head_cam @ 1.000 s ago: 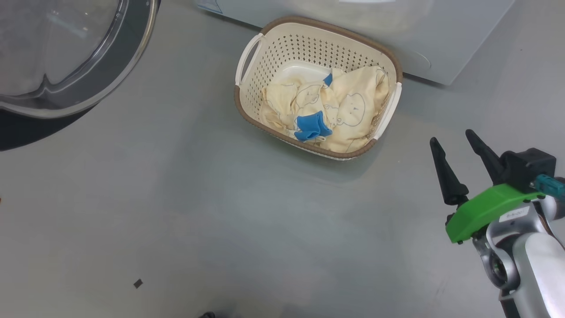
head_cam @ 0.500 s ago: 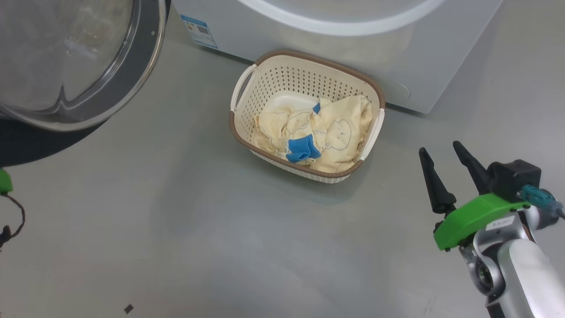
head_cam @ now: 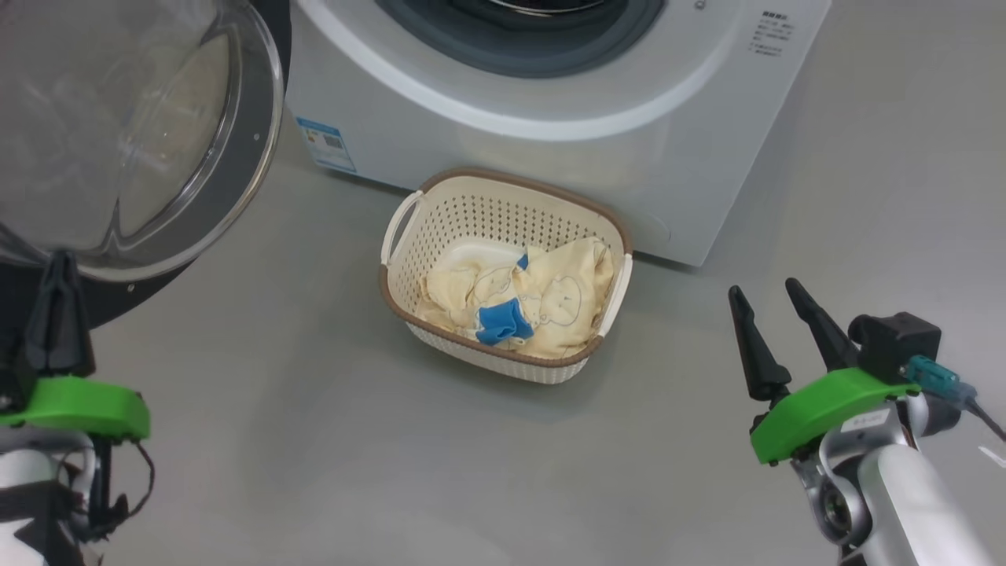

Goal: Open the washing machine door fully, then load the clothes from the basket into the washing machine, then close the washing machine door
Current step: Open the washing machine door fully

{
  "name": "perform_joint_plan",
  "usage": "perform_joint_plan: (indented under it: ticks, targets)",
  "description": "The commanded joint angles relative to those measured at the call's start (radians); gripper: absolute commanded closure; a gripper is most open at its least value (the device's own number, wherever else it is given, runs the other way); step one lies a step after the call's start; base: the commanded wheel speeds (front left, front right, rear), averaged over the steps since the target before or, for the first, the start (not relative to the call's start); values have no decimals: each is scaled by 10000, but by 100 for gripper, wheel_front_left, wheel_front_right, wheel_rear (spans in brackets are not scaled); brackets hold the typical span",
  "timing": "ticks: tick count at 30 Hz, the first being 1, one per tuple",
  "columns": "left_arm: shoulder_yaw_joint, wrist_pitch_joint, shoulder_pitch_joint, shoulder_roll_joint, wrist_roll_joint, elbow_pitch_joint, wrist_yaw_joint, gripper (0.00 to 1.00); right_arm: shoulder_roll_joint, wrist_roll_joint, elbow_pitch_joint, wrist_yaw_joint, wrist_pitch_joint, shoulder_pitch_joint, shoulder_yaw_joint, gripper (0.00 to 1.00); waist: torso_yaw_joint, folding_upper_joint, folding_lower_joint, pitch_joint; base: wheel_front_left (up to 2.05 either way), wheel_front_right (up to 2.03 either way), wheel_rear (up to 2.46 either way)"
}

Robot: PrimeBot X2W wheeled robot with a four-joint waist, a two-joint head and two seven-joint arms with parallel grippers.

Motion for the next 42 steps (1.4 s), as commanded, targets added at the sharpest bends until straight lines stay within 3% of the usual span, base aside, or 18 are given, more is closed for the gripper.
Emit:
perform_joint_plan:
  ticks: [1,12,27,28,29,30,42]
  targets:
    - [310,-66,-99,385,115,-412,-20,100,75,90,-261,4,-145,-33,243,0,-252,0,1,-338,0,0,0]
    - [-720,-66,1886,-475,139,-1356,0,100,398,454,195,4,-628,377,104,0,-1451,0,1,-1487,0,0,0]
    - [-957,-67,3011,-1359,-177,-2076,299,100,544,642,295,4,-860,674,-97,0,-2640,0,1,-2077,0,0,0]
    - [-959,-67,3040,-1401,-183,-2151,309,74,548,644,288,4,-863,674,-105,0,-2678,0,1,-2077,0,0,0]
    - [-943,-67,3055,-1451,-183,-2269,333,10,551,646,276,4,-867,670,-117,0,-2707,0,1,-2069,0,0,0]
    - [-931,-67,3077,-1516,-210,-2378,336,0,554,647,264,4,-871,662,-127,0,-2733,0,1,-2057,0,0,0]
    - [-769,-67,3331,-1887,-433,-3089,113,0,571,642,246,4,-920,613,-208,0,-2811,0,1,-1955,0,0,0]
